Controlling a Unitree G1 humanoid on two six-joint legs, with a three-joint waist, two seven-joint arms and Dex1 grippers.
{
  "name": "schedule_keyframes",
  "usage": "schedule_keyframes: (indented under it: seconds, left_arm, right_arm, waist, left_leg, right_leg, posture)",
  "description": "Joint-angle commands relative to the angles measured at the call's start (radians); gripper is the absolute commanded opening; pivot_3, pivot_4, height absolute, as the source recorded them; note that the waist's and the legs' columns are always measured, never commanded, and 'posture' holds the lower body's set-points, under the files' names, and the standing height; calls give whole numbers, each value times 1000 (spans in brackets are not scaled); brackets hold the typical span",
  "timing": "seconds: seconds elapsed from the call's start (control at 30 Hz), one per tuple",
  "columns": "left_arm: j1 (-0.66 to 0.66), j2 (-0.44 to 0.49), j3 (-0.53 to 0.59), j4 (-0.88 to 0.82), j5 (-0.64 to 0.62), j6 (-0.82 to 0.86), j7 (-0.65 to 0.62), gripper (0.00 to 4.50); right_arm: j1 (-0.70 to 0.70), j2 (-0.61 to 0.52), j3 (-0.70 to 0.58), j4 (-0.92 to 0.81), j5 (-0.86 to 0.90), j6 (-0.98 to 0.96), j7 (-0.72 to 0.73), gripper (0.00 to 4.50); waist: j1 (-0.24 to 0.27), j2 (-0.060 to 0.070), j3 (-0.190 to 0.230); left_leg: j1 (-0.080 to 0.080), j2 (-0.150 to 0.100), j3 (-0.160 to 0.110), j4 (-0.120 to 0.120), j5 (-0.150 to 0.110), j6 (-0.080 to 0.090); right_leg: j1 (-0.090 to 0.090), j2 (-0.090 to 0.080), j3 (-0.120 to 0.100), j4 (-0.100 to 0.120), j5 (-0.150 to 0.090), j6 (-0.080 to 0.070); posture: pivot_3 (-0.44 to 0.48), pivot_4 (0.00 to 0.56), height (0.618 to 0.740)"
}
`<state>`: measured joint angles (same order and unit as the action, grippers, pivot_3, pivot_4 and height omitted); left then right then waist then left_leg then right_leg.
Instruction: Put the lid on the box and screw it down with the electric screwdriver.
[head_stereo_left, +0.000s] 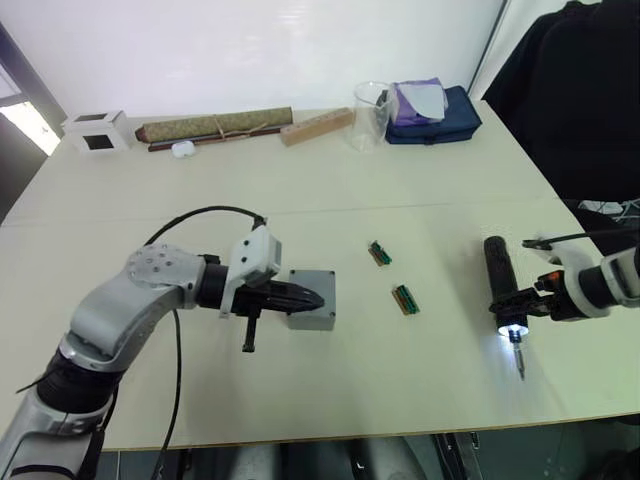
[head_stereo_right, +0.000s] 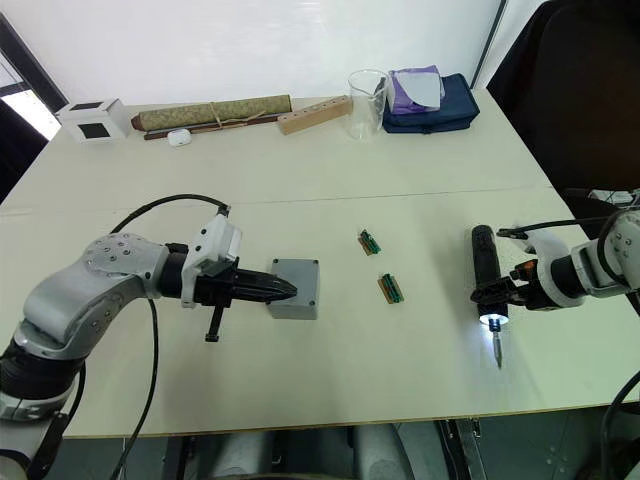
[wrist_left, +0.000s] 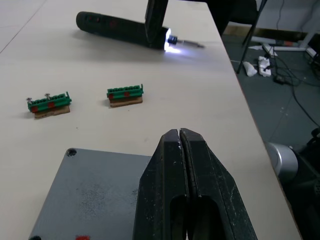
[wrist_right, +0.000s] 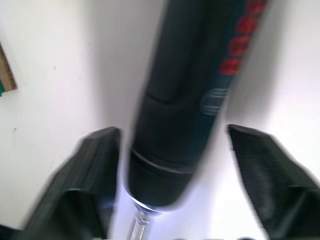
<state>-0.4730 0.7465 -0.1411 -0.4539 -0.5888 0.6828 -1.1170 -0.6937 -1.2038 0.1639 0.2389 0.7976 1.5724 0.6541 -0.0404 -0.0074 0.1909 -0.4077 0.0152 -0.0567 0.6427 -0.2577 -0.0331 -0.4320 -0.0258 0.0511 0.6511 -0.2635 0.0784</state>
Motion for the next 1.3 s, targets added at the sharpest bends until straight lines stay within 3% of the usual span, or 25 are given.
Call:
schedule_keyframes:
  seconds: [0.03, 0.2, 0.37, 0.53, 0.63, 0.7, 0.87, 1.1, 1.3]
  left_arm:
    - [-3, 12, 24, -2, 3, -19, 4, 0]
    - [-48, 36, 94, 143, 30, -57, 14, 0]
    - [-66, 39, 159, 319, 71, -80, 73, 0]
    - [-7, 12, 141, 356, 135, -114, 133, 0]
    - [49, 3, 71, 336, 213, -135, 160, 0]
    - [68, -15, 57, 321, 216, -133, 167, 0]
    - [67, -78, 15, 311, 237, -134, 196, 0]
    - [39, -114, -29, 314, 258, -139, 176, 0]
    - [-40, -168, -63, 424, 304, -199, 160, 0]
  right_arm:
    - [-24, -21, 6, -31, -58, -42, 42, 4458]
    - [-76, -56, 31, -111, -170, -234, 141, 4458]
    - [-169, 9, -88, -131, -167, -387, 215, 4458]
    - [62, 61, -153, -532, -122, -568, 291, 4458]
    - [228, 146, -57, -784, -152, -615, 236, 4458]
    - [281, 186, -13, -854, -179, -627, 206, 4458]
    - [304, 335, 116, -859, -263, -629, 98, 4458]
    - [266, 449, 166, -831, -281, -597, 77, 4458]
    - [262, 527, 170, -874, -212, -519, 81, 4458]
  waist:
    - [0, 0, 0]
    - [-3, 0, 0]
    - [-3, 2, 1]
    - [5, 0, 1]
    - [19, 0, 0]
    - [24, 0, 1]
    - [27, -4, -1]
    - [26, -4, -1]
    - [27, -4, -1]
  left_leg:
    - [0, 0, 0, 0, 0, 0]
    - [0, 0, 0, 3, 0, 0]
    - [0, 0, 0, 3, 0, 0]
    - [0, 1, -2, 3, -1, 1]
    - [-1, 0, -2, 4, -1, 1]
    - [0, 0, -2, 5, -1, 1]
    - [1, -1, -2, 8, 0, -1]
    - [2, -1, -2, 8, 1, -1]
    - [2, 0, -3, 8, 1, -1]
  right_leg:
    - [0, 0, 0, 0, 0, 0]
    - [1, 0, 0, 1, 0, 1]
    - [1, 0, 0, 2, 1, 1]
    - [2, -1, -2, 2, 0, 1]
    - [2, -2, -2, 3, 1, 2]
    - [2, -2, -2, 3, 1, 2]
    - [5, -2, -2, 3, 3, 3]
    - [6, -2, -2, 3, 4, 3]
    - [6, -1, -3, 4, 4, 3]
  posture:
    - [0, 150, 740]
    - [0, 150, 740]
    - [0, 150, 740]
    - [0, 150, 740]
    - [0, 150, 740]
    - [0, 150, 740]
    - [0, 150, 740]
    - [0, 150, 740]
    - [0, 150, 740]
